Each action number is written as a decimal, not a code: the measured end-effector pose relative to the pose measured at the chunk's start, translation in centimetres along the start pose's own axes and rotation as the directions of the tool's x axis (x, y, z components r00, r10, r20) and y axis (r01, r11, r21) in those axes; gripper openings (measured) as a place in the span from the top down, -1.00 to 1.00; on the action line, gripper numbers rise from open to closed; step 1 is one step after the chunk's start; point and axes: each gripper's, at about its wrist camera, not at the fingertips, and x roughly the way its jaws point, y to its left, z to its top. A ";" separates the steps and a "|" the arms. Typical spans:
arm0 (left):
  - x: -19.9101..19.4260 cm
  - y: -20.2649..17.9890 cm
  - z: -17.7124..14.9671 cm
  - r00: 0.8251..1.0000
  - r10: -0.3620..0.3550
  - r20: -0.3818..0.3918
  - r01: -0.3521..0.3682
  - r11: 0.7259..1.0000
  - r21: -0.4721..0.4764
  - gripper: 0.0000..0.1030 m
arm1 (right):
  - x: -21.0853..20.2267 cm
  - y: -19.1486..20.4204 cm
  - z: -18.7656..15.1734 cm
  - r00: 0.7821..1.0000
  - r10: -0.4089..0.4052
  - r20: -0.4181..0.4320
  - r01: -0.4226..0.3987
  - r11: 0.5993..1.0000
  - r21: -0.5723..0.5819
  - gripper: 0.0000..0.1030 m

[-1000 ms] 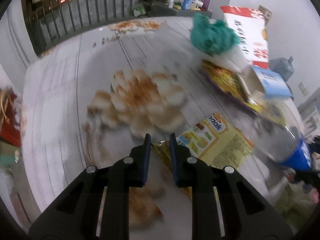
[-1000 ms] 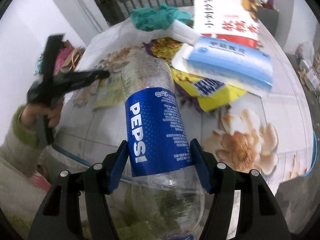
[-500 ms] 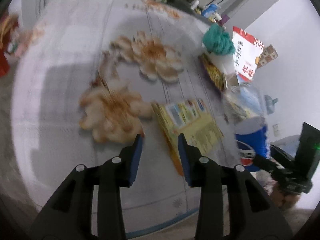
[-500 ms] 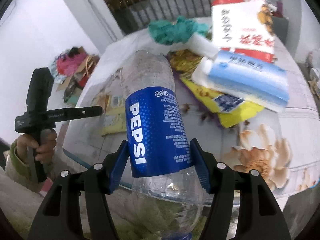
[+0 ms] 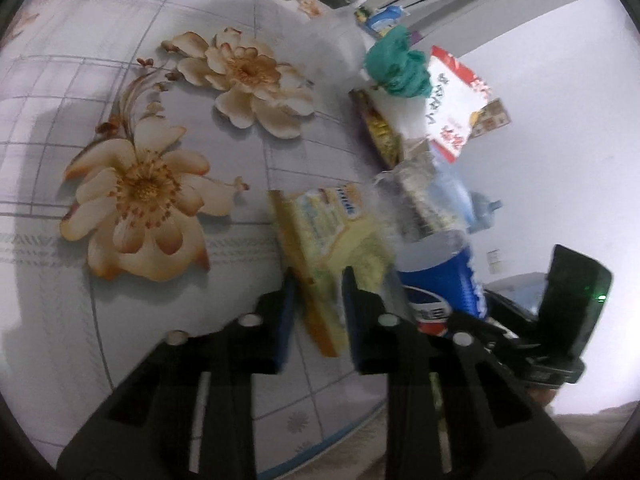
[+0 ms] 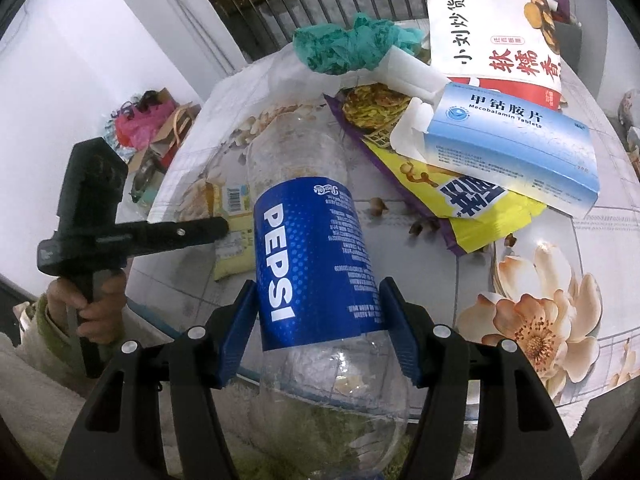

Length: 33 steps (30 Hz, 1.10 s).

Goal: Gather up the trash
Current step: 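Lift the yellow packet and Pepsi bottle and carry both toward the blue wastebasket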

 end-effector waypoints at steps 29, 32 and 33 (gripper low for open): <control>12.8 -38.0 5.9 0.996 -0.041 -0.085 0.090 0.681 0.727 0.81 | -25.5 -24.6 -12.6 0.729 -0.292 0.619 -0.282 0.695 0.661 -0.14; 19.9 -43.7 5.0 0.993 0.028 -0.119 0.080 0.585 0.807 0.81 | -24.6 -30.4 -15.5 0.721 -0.340 0.604 -0.386 0.527 0.757 -0.15; 22.2 -45.2 4.6 0.990 0.050 -0.133 0.082 0.564 0.822 0.81 | -23.9 -32.6 -16.6 0.719 -0.343 0.604 -0.425 0.471 0.773 -0.15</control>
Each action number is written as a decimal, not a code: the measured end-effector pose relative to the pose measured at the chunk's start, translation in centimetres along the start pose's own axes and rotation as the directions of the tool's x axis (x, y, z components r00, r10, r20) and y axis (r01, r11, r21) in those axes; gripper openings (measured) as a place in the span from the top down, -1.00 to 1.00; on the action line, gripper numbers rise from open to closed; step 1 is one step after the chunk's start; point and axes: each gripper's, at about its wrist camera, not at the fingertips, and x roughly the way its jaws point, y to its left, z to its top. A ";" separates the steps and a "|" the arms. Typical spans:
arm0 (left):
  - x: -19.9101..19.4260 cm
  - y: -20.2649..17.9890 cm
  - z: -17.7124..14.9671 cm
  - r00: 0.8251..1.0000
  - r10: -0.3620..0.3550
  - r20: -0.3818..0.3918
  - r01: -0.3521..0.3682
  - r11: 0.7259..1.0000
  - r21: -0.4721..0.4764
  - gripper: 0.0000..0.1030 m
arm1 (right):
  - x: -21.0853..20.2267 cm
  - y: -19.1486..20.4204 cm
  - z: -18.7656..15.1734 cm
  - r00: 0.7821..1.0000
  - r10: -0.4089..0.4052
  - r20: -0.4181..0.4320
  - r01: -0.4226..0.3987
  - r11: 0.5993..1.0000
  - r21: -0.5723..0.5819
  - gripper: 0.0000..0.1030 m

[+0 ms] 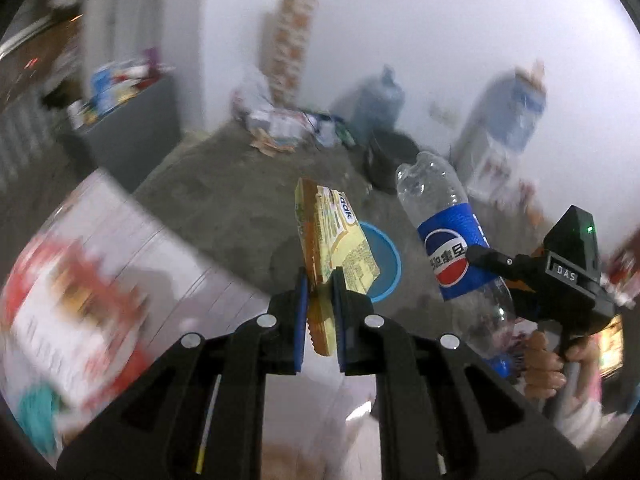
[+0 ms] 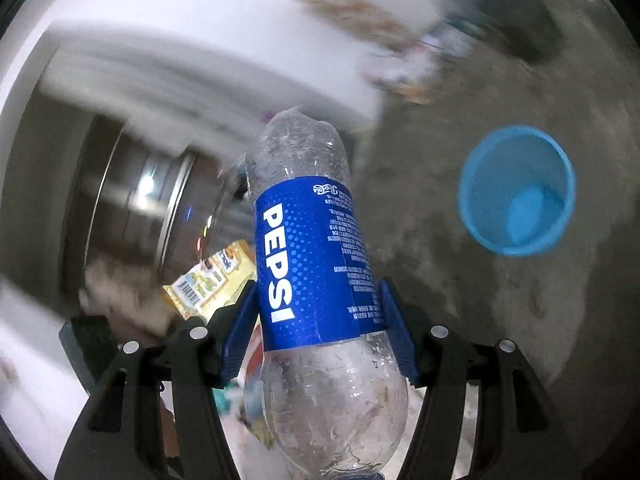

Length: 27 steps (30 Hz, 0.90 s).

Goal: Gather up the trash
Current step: 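Lift the yellow packet and Pepsi bottle and carry both toward the blue wastebasket, then open both tools over the blue wastebasket to drop packet and bottle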

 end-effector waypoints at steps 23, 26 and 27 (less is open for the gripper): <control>29.0 -8.6 7.5 0.987 -0.014 -0.161 0.023 0.998 0.057 -0.11 | 9.6 -21.6 8.9 0.965 -0.259 -0.044 0.251 0.858 0.449 -0.44; 25.9 -8.9 7.3 0.994 -0.031 -0.107 0.038 0.997 0.069 -0.29 | 8.6 -19.4 8.3 0.951 -0.308 -0.018 0.293 0.882 0.369 -0.44; 24.9 -8.9 7.3 0.995 -0.037 -0.092 0.044 0.996 0.073 -0.32 | 8.3 -18.8 8.4 0.944 -0.330 -0.007 0.313 0.887 0.339 -0.44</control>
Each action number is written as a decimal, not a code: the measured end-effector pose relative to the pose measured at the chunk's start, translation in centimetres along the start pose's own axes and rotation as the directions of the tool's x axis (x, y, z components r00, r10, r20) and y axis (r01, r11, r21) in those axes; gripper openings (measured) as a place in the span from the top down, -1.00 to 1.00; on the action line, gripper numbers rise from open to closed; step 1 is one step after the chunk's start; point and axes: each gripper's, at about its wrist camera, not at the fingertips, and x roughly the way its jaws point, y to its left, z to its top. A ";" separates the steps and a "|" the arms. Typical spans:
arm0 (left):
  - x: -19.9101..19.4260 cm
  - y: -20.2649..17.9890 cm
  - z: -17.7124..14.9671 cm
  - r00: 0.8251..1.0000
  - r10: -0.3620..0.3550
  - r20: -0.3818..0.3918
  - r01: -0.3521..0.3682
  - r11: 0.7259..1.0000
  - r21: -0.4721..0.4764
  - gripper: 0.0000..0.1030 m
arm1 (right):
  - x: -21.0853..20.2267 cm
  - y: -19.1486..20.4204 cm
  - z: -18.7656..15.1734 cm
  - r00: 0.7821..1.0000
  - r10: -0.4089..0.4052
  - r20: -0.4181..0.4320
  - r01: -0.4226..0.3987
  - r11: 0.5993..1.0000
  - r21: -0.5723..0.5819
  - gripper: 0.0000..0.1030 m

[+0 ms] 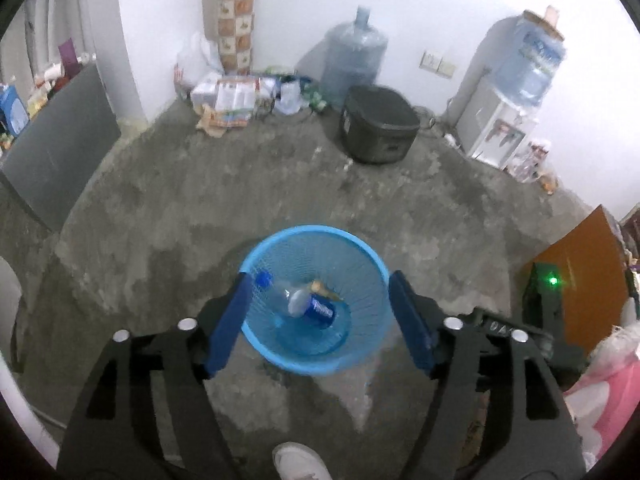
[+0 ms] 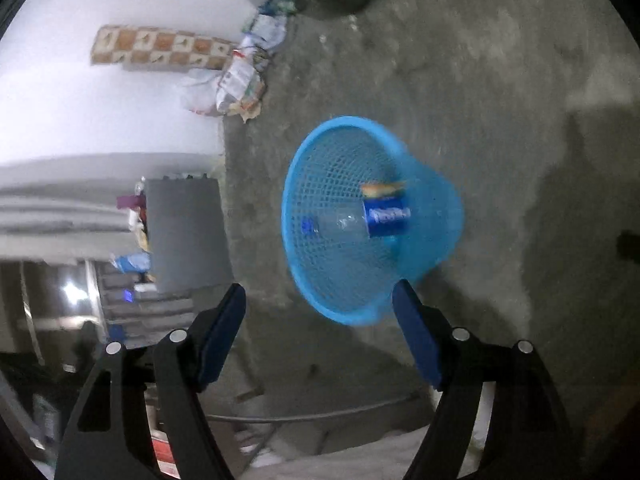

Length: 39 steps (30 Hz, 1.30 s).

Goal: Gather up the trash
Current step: 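Open both tools over the blue wastebasket to drop packet and bottle, then move both tools back toward the table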

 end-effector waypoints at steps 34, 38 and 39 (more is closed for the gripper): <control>-46.1 16.4 -33.6 0.796 0.518 0.312 -0.281 0.774 -0.567 -0.41 | -18.3 24.3 -27.2 0.925 0.313 0.214 0.070 0.415 -0.907 -0.87; -43.7 18.0 -36.8 0.832 0.489 0.262 -0.247 0.749 -0.614 -0.38 | -14.5 25.3 -29.7 0.972 0.237 -0.003 -0.095 0.374 -0.922 -0.71; -42.9 18.5 -37.5 0.846 0.468 0.255 -0.227 0.750 -0.621 -0.31 | -13.4 25.5 -30.2 0.977 0.206 -0.054 -0.129 0.371 -0.920 -0.66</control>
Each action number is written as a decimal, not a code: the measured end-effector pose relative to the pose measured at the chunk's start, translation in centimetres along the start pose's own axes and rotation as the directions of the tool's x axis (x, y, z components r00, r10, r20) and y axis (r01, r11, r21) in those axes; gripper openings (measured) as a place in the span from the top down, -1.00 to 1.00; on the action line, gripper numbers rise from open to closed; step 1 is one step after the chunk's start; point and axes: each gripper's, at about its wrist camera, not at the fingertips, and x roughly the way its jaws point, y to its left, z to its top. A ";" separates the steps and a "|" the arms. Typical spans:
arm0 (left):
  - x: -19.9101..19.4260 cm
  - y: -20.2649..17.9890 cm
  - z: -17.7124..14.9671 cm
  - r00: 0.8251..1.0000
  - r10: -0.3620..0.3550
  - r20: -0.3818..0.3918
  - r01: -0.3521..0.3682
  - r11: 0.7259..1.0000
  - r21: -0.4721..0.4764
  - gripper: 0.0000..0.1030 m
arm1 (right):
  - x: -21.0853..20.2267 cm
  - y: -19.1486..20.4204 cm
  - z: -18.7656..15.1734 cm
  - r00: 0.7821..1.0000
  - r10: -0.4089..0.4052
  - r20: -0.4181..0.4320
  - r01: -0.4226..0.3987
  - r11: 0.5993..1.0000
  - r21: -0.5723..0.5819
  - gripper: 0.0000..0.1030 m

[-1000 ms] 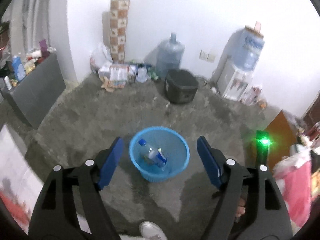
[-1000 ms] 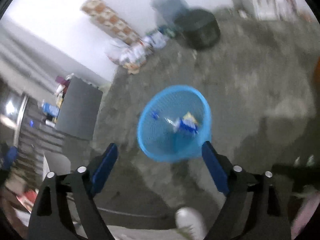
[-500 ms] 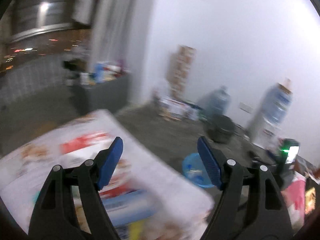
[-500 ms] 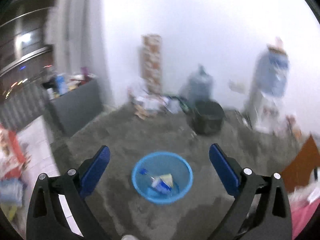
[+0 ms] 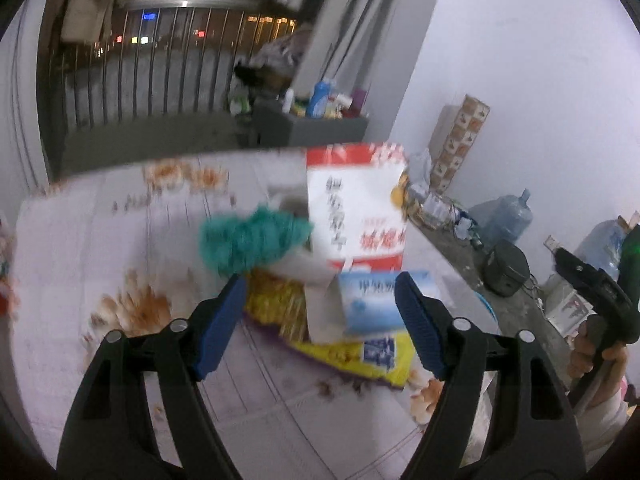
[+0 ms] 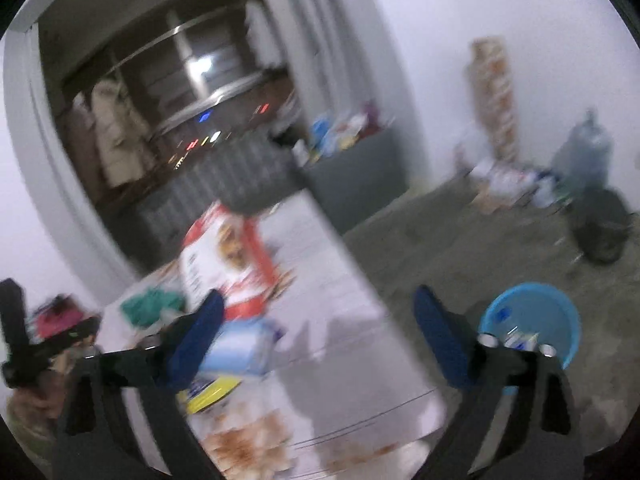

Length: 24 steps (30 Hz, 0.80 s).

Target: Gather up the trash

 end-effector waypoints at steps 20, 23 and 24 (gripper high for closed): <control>8.2 -2.2 -4.0 0.950 -0.200 -0.239 0.203 0.979 -0.012 0.71 | 14.5 7.7 -0.8 0.933 0.182 -0.312 -0.208 0.977 -0.053 0.08; 9.0 -2.7 -4.9 0.948 -0.170 -0.269 0.178 0.984 0.005 0.73 | 17.0 7.9 -1.1 0.901 0.185 -0.391 -0.225 0.973 -0.058 0.09; 9.4 -2.8 -5.1 0.947 -0.161 -0.278 0.170 0.985 0.006 0.75 | 17.6 7.9 -1.4 0.888 0.188 -0.420 -0.232 0.971 -0.056 0.09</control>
